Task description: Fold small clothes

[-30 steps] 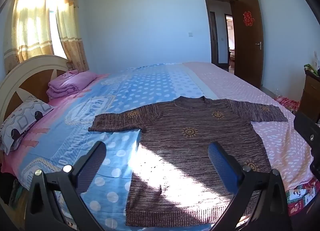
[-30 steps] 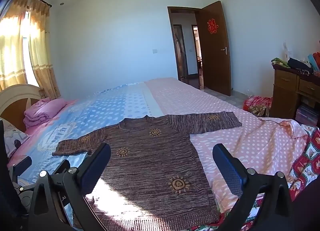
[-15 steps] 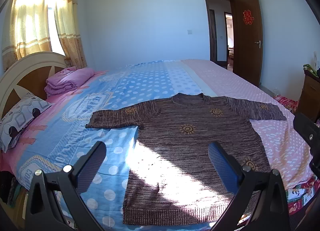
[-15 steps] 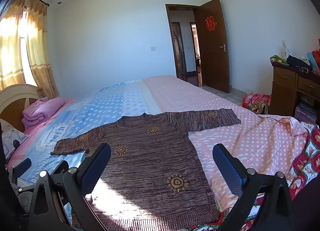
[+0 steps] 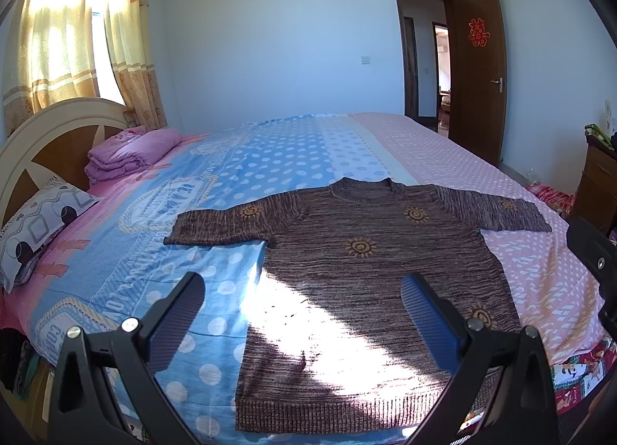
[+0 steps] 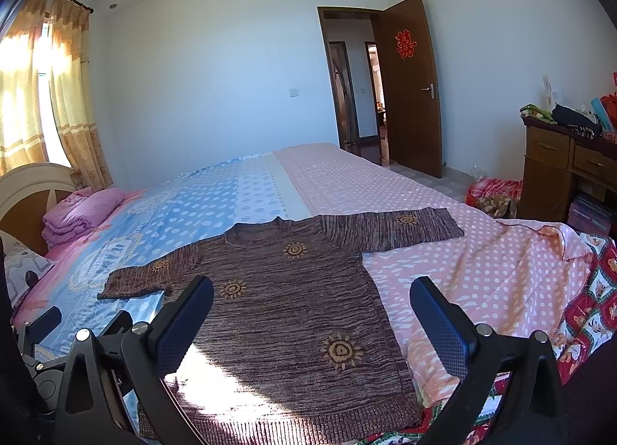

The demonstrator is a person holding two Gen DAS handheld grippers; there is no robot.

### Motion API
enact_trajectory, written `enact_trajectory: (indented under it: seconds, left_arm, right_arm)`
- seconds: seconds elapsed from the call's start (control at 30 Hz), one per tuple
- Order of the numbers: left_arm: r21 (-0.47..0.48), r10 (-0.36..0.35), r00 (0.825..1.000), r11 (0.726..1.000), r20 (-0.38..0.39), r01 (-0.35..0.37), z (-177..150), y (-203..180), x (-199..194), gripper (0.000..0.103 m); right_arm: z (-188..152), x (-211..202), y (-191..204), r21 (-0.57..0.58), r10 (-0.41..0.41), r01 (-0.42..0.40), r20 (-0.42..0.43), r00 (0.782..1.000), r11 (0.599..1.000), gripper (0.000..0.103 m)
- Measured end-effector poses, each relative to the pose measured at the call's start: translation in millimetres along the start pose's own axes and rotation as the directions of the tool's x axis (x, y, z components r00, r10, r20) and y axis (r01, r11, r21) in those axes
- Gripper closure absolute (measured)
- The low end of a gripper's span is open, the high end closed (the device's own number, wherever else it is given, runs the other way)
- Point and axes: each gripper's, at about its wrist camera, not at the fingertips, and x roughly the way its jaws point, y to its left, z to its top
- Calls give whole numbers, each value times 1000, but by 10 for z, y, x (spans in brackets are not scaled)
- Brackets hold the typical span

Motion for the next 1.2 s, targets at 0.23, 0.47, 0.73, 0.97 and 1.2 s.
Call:
enact_trajectory:
  seconds: [0.23, 0.47, 0.73, 0.97, 1.2]
  left_arm:
    - [0, -3, 1000, 1000, -5, 3, 1, -8, 9, 0]
    - [-4, -6, 1000, 1000, -12, 6, -8, -11, 15, 0]
    - [-6, -10, 1000, 1000, -16, 10, -12, -20, 18, 0]
    - [-8, -12, 1000, 1000, -21, 12, -24, -19, 30, 0]
    - [-10, -16, 1000, 1000, -27, 16, -35, -15, 37, 0]
  right_arm:
    - [1, 0, 5, -1, 1, -1, -3, 1000, 1000, 1]
    - [1, 0, 5, 0, 1, -1, -4, 1000, 1000, 1]
    - [2, 0, 7, 0, 2, -2, -4, 1000, 1000, 1]
    - [-4, -3, 6, 0, 3, -3, -5, 1000, 1000, 1]
    - [-12, -3, 9, 0, 3, -3, -8, 1000, 1000, 1]
